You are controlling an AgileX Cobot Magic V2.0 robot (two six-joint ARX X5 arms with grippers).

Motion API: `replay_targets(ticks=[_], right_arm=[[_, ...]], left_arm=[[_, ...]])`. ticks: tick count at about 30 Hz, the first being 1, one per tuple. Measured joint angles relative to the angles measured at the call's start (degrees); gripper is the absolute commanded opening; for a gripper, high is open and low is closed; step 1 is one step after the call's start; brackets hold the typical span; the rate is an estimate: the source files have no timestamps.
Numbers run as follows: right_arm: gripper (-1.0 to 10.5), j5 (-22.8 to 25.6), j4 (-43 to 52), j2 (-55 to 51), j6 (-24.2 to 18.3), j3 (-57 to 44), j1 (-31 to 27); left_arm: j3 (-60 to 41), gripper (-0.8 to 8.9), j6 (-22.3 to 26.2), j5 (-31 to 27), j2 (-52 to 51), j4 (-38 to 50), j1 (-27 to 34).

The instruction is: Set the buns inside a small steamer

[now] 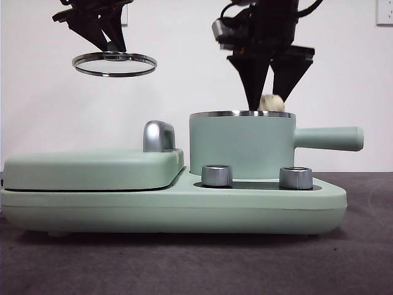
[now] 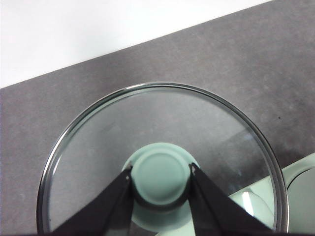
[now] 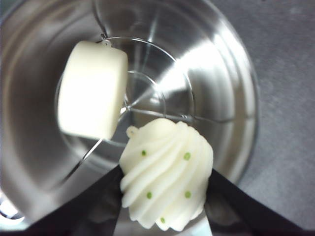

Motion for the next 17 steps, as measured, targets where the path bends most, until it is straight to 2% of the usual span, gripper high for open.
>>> replay_targets(ticks=[17], right_arm=[[2.3, -0.55, 1.62, 5.07, -0.17, 0.04, 0.0]], left_arm=[[0.0, 0.55, 0.0, 0.0, 0.0, 0.0, 0.0]])
